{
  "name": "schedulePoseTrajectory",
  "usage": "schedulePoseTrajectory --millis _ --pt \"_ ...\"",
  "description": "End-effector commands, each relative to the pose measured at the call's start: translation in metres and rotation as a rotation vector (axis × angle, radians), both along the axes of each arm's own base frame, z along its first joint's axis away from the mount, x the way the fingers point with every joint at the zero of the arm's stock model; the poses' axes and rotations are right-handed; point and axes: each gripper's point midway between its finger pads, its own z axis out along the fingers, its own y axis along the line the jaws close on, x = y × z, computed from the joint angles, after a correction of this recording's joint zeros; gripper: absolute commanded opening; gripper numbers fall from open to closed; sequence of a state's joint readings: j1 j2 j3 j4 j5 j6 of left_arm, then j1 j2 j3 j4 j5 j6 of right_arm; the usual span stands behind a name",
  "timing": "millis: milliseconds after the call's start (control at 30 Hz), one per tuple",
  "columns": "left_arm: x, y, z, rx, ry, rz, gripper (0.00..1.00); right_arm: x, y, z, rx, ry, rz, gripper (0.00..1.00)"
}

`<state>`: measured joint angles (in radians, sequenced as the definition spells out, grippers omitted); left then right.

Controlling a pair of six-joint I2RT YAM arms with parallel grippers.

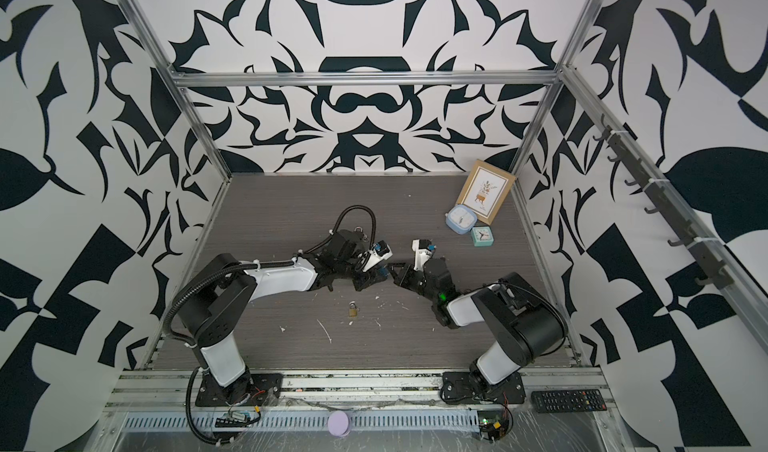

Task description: Lock with the key

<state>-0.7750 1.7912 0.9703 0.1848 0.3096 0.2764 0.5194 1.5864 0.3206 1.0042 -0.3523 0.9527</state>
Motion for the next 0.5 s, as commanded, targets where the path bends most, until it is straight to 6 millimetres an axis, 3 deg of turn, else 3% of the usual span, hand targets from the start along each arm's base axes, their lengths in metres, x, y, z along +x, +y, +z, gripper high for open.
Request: schedulePoseTrajectory --millis 0,333,467 --pt "0.053 -0.041 0.271 -0.7 -0.649 0.028 0.0 -0.143 0.036 -0.067 -0.024 0.454 0.482 0.0" --pt "0.06 -0.046 0.263 -0.714 -0.626 0.034 0.0 -0.142 0.039 -0.064 -0.014 0.442 0.49 0.0" --pt "0.05 -0.052 0.243 -0.645 -0.596 -0.04 0.0 -0.139 0.041 -0.055 -0.017 0.423 0.496 0.0"
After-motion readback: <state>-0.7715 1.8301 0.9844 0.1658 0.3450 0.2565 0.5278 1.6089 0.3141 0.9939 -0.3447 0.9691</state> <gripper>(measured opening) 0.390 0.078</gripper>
